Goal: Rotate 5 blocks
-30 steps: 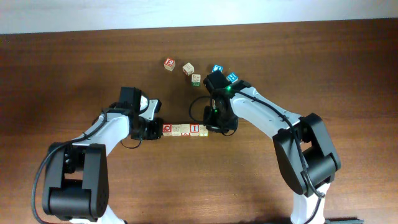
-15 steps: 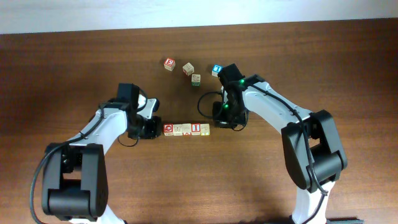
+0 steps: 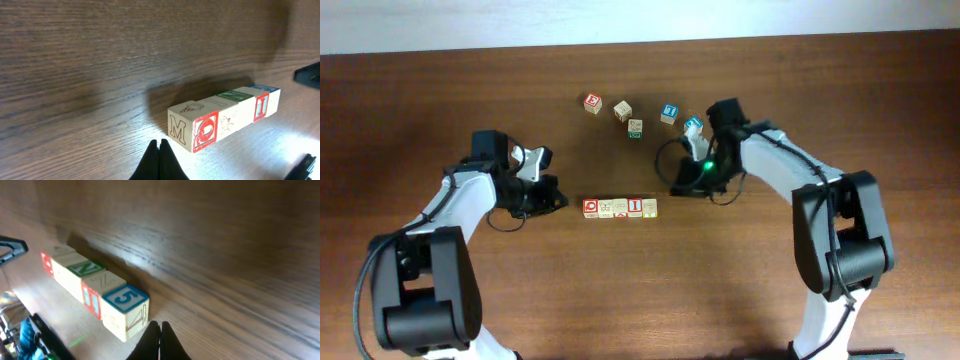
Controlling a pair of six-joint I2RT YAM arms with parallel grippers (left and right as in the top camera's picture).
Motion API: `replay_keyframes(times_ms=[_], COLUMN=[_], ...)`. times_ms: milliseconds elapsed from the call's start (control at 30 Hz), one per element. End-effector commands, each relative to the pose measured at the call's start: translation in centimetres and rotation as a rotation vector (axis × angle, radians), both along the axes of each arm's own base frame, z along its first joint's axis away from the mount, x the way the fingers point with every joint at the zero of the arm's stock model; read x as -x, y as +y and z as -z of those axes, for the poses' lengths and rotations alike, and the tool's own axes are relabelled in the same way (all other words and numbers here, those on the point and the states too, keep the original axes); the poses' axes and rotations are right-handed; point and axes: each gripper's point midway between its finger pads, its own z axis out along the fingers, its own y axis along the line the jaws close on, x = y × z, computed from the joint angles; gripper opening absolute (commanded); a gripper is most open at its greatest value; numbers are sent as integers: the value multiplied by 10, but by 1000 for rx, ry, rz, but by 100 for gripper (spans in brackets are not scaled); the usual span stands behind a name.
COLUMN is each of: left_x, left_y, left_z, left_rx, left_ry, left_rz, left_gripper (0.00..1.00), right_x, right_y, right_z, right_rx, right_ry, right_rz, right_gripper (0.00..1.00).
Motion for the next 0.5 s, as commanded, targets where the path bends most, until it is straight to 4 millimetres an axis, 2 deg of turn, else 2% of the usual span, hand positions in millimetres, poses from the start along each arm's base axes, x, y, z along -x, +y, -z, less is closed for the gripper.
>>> replay_keyframes(times_ms=[0,133,200,467], left_x=[-2,-6,-7,-2], left_y=[-13,-23,-28,-30], left_z=[11,16,12,12], left_rx=[96,170,213,223], left_ry=[24,11,-17,13], left_rz=[25,48,77,75], left_gripper=[0,0,0,0], right_x=[7,7,8,8], right_y=[6,6,7,8], right_z=[9,9,9,9], right_rx=[-15,-14,-11,-11], right_ry=[35,34,33,35], right_rz=[9,7,3,2], right_gripper=[5,5,4,5])
